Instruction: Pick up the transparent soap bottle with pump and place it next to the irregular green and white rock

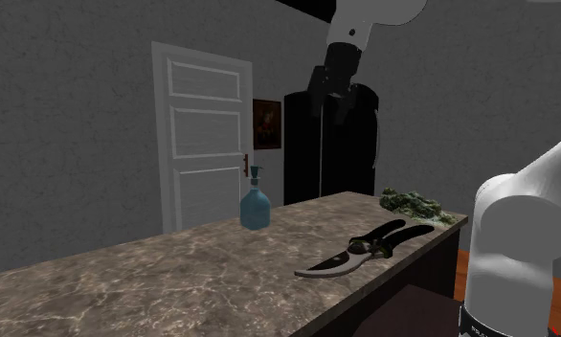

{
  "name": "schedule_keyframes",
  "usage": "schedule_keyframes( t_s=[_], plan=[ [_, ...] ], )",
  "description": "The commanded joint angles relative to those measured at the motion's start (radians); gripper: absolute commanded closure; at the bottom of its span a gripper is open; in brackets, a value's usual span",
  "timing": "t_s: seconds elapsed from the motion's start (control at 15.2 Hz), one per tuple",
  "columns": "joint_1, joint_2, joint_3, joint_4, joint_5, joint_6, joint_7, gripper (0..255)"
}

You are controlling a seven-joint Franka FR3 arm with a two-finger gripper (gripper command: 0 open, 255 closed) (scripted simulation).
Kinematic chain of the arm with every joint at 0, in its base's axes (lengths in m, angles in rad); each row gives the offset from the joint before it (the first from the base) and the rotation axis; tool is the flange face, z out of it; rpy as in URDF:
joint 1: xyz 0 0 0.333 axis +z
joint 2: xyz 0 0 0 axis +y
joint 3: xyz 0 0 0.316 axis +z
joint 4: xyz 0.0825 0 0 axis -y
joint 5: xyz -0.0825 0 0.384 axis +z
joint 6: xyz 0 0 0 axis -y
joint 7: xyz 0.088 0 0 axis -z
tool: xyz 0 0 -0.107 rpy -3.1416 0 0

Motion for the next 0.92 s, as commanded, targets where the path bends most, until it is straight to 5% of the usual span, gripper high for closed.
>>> schedule_keyframes(
  t_s=[0.0, 0.86],
  plan=[
    [0.000, 0.000, 0.000, 0.000, 0.000, 0.000, 0.000, 0],
    [-0.017, 0.498, -0.068, 0.262, -0.026, 0.161, -0.094, 0]
  ],
)
